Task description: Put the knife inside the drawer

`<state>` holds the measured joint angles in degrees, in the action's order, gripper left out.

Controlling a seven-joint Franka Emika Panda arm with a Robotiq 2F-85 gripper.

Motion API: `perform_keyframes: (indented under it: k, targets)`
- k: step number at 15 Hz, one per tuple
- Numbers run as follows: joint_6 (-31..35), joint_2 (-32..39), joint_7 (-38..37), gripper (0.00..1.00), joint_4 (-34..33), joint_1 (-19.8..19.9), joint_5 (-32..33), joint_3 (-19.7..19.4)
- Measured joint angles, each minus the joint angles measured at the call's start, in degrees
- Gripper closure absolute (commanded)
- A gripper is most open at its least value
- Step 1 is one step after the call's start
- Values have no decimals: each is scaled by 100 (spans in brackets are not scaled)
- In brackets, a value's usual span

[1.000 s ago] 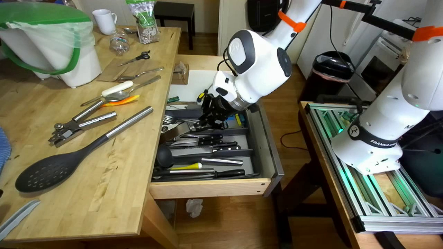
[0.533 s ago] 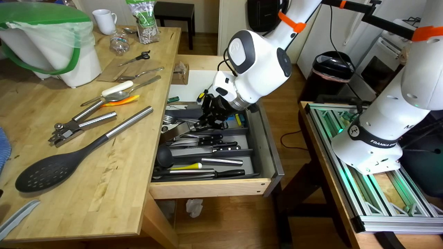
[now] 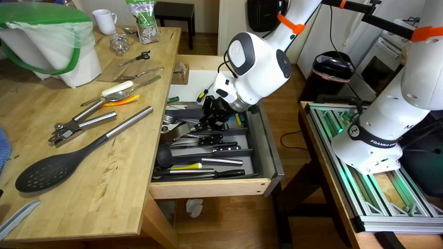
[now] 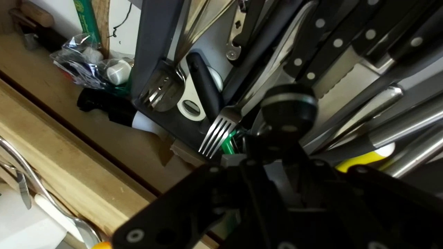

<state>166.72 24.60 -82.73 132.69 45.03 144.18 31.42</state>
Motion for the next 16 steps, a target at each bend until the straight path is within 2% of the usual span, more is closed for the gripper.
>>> perform_keyframes:
  k: [16]
  targets:
    - [-63,538,-35,94,80,16,-54,-367]
